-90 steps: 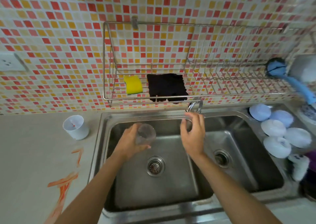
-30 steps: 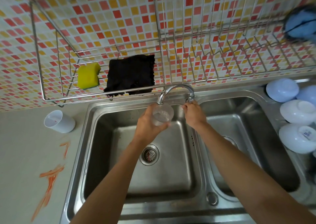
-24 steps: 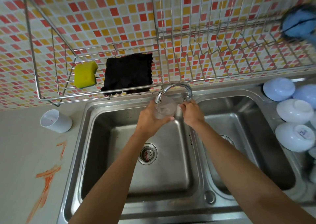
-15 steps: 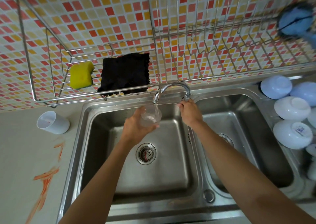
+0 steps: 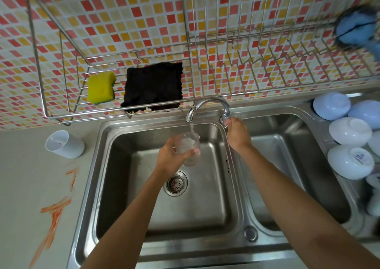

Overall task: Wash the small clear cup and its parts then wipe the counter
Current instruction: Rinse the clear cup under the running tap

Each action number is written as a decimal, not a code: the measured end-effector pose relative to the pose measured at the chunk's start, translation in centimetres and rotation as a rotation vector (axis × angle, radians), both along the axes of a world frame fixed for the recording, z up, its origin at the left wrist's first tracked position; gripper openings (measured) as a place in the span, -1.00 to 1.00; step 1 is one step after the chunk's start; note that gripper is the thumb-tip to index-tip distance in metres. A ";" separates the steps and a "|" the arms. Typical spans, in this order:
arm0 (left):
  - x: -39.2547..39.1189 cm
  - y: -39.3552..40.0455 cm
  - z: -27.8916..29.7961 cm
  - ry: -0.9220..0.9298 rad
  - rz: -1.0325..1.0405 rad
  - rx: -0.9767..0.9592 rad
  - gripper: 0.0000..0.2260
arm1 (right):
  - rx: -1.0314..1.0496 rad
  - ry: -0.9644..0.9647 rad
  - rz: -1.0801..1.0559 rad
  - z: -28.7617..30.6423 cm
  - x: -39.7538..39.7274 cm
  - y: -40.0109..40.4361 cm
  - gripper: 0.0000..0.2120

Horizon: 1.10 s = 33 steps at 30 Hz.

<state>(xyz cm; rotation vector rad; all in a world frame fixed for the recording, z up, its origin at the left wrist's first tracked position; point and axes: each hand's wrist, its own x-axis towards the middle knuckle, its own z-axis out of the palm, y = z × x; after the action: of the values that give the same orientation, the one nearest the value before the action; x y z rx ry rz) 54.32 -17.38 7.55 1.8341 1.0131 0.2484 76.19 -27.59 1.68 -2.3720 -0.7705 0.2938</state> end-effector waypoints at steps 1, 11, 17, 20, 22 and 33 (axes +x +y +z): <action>-0.1 0.0 -0.2 0.009 -0.011 0.001 -0.42 | 0.010 0.000 -0.016 0.0 -0.1 0.1 -0.70; -1.5 0.9 -2.5 0.175 -0.111 0.230 -0.33 | -0.057 -0.108 0.019 -6.6 -9.4 -5.7 -0.50; -2.2 1.0 -4.0 0.386 -0.286 0.454 -0.27 | -0.157 -0.255 0.125 -8.2 -10.6 -7.6 -0.44; -2.9 1.0 -5.0 0.447 -0.360 0.548 -0.28 | -0.216 -0.314 0.151 -8.0 -10.7 -7.9 -0.37; -3.3 1.2 -5.7 0.473 -0.386 0.615 -0.29 | -0.253 -0.337 0.166 -7.9 -10.9 -7.9 -0.39; -4.3 1.5 -5.8 0.723 -0.577 1.074 -0.37 | -0.291 -0.374 0.232 -8.1 -10.8 -7.6 -0.32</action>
<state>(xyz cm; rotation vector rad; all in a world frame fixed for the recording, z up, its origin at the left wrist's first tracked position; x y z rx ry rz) 49.99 -15.87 1.70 3.2539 0.7785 -0.3307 65.42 -35.23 -6.44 -2.6515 -1.2563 0.0561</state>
